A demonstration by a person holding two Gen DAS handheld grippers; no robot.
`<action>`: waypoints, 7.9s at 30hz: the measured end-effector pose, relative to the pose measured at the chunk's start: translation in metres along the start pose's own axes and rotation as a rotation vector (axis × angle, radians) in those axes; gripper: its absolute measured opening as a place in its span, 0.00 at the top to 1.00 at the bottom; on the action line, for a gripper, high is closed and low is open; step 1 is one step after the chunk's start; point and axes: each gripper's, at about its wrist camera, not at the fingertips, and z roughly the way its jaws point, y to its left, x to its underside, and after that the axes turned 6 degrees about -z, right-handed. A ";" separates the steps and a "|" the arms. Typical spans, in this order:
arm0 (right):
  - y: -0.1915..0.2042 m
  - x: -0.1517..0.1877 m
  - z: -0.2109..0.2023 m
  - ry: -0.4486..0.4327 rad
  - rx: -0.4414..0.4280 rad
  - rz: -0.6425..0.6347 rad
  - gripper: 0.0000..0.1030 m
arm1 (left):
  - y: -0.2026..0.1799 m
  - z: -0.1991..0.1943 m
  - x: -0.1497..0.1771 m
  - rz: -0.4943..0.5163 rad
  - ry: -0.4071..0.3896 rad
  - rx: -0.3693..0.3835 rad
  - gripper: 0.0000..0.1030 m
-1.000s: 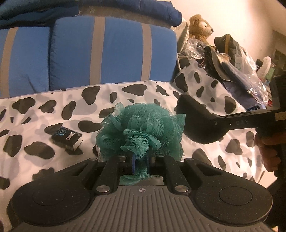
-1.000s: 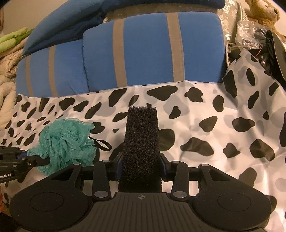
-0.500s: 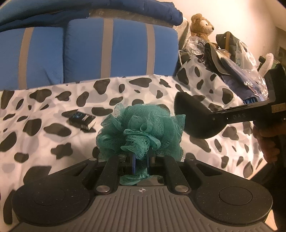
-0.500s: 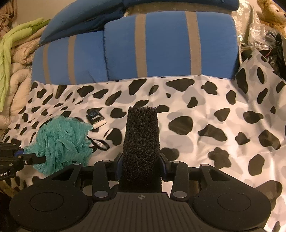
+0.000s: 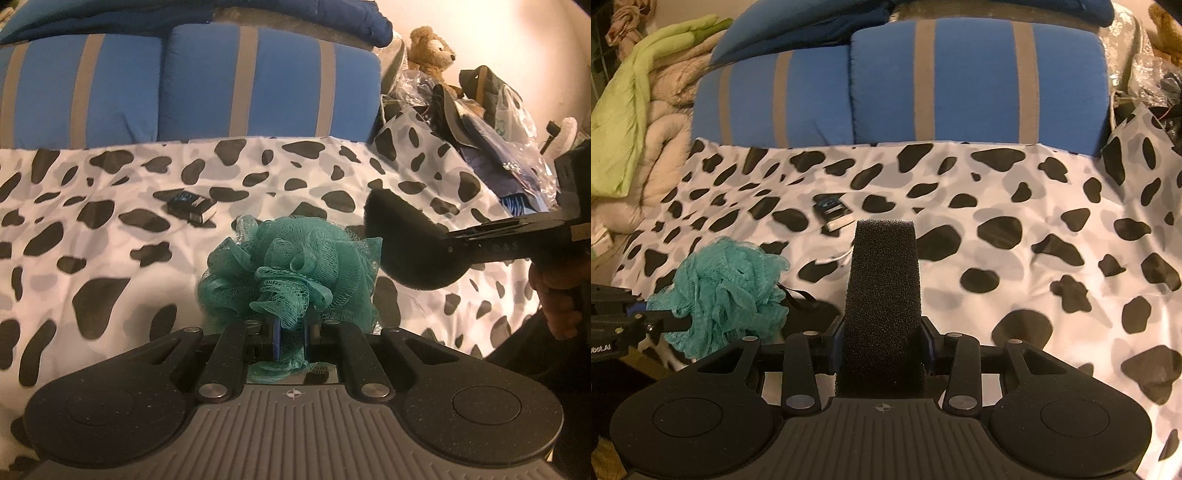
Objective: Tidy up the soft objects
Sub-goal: 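Lift the loofah and sponge with both tools off the bedspread, then carry the loofah and sponge with both tools over the cardboard box, then open the left tool over the box while the right tool releases the sponge inside, then move both open tools back toward the black box and white cable, then grasp the white earphone adapter cable with the right tool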
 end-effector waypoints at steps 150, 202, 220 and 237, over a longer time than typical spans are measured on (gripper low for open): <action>0.024 -0.010 0.052 0.070 0.113 -0.067 0.00 | 0.033 0.049 -0.028 -0.121 0.115 -0.202 0.36; 0.031 -0.099 0.217 0.097 0.047 -0.026 0.00 | 0.106 0.066 -0.072 -0.102 0.097 -0.302 0.36; 0.047 -0.083 0.269 0.136 0.079 -0.162 0.34 | 0.112 0.065 -0.077 -0.139 0.117 -0.266 0.36; 0.049 -0.087 0.242 0.110 0.065 -0.202 0.95 | 0.101 0.076 -0.079 -0.128 0.111 -0.240 0.36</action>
